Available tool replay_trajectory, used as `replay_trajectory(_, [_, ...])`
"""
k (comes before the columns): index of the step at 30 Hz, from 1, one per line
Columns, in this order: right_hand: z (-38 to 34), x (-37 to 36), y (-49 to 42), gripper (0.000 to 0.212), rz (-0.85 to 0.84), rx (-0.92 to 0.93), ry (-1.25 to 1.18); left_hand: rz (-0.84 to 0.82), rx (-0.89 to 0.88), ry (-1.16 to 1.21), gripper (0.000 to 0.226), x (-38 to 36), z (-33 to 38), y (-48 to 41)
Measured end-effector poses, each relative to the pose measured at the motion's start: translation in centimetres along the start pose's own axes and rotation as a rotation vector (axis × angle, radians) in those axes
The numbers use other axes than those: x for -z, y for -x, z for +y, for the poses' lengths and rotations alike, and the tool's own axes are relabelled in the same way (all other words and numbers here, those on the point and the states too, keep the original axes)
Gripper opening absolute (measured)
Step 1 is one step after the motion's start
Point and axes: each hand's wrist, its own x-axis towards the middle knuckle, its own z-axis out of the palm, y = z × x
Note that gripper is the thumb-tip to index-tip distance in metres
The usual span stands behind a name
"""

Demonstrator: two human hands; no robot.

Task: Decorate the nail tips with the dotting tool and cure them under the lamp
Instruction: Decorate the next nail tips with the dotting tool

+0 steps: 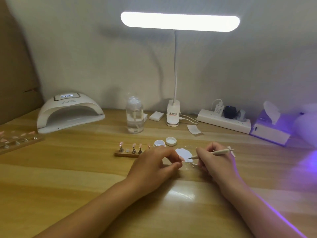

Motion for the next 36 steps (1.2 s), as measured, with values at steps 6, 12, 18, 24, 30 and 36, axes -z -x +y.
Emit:
replay_trajectory(6, [-0.1, -0.4, 0.2, 0.012, -0.028, 0.037, 0.108, -0.04, 0.062, -0.044, 0.009, -0.1, -0.4, -0.2])
replay_trajectory(12, [-0.3, -0.4, 0.4, 0.013, -0.033, 0.054, 0.14, -0.055, 0.076, -0.002, 0.014, 0.1, -0.4, -0.3])
replay_trajectory(18, [-0.1, -0.5, 0.5, 0.014, 0.019, 0.083, 0.079, -0.116, 0.103, 0.038, 0.01, 0.7, -0.3, -0.4])
replay_trajectory(24, [-1.0, -0.2, 0.5, 0.02, 0.032, 0.077, -0.337, -0.151, 0.066, 0.046, 0.01, 1.1, -0.3, -0.5])
replay_trajectory(30, [-1.1, -1.2, 1.5, 0.017, -0.012, -0.042, -0.445, -0.076, 0.062, 0.058, 0.022, 0.7, -0.4, -0.5])
replay_trajectory(36, [-1.1, -1.8, 2.1, 0.025, -0.062, 0.033, -0.304, -0.075, 0.059, 0.044, 0.018, 0.5, -0.5, -0.3])
